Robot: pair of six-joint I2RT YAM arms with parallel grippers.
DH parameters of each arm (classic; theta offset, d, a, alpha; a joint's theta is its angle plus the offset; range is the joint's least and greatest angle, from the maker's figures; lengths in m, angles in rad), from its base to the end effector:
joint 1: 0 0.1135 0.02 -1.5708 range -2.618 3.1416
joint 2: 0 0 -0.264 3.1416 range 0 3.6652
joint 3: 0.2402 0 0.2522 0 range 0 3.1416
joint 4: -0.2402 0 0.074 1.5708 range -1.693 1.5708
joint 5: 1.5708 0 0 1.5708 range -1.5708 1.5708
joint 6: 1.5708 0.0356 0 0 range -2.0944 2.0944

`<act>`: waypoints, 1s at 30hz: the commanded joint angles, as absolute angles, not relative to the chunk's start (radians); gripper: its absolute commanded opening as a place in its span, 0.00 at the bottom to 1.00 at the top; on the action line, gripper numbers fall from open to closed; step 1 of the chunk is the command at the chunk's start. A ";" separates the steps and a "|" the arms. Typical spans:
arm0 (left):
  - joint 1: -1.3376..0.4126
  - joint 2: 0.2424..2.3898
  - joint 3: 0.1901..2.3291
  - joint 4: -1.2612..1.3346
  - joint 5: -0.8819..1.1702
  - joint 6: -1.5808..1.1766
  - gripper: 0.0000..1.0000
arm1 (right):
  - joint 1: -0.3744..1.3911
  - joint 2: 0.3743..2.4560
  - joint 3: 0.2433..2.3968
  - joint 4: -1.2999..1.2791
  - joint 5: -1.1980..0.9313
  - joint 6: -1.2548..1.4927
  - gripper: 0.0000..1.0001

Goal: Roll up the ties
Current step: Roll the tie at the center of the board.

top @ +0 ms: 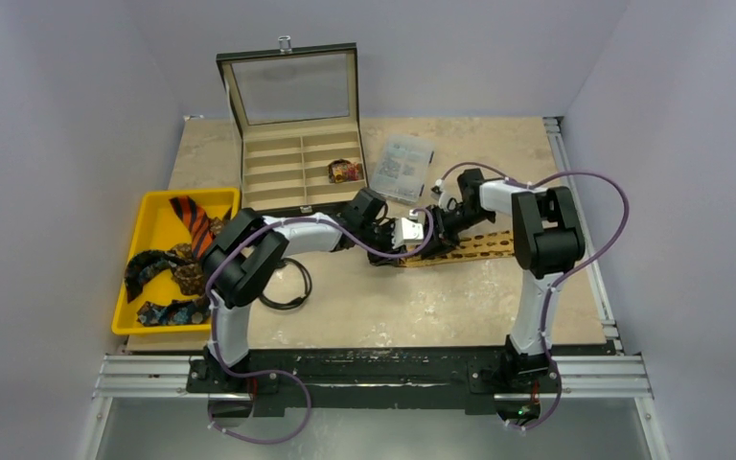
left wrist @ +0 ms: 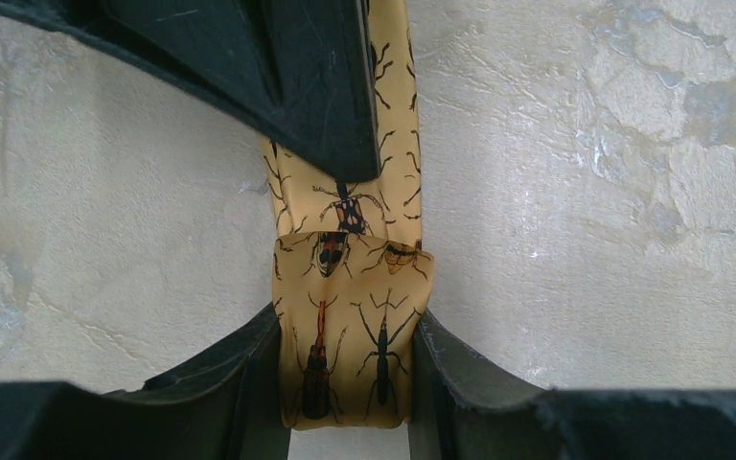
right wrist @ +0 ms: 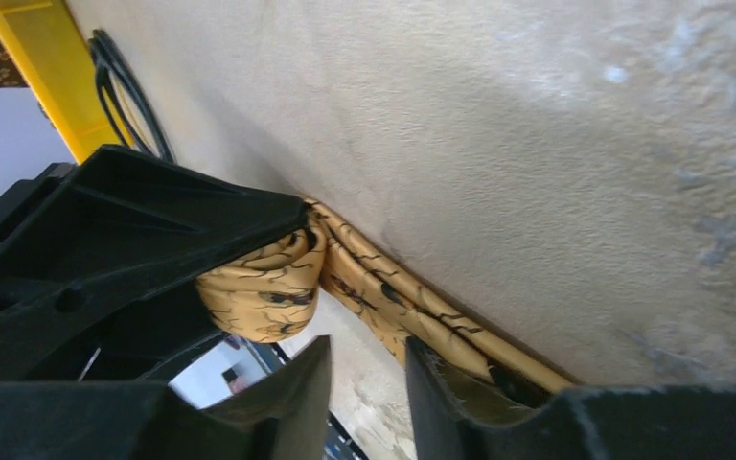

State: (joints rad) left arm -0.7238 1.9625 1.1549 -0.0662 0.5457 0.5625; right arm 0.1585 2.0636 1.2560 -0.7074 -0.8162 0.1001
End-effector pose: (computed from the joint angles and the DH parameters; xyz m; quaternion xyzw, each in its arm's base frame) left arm 0.2879 -0.2791 0.1419 0.6165 0.6691 -0.2790 0.3074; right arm 0.3544 0.0829 0.1123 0.0378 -0.9168 -0.3967 0.0258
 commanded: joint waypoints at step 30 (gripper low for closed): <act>-0.775 2.088 1.199 -0.364 0.357 0.546 0.05 | 0.253 2.008 1.141 -0.422 -0.891 0.175 0.43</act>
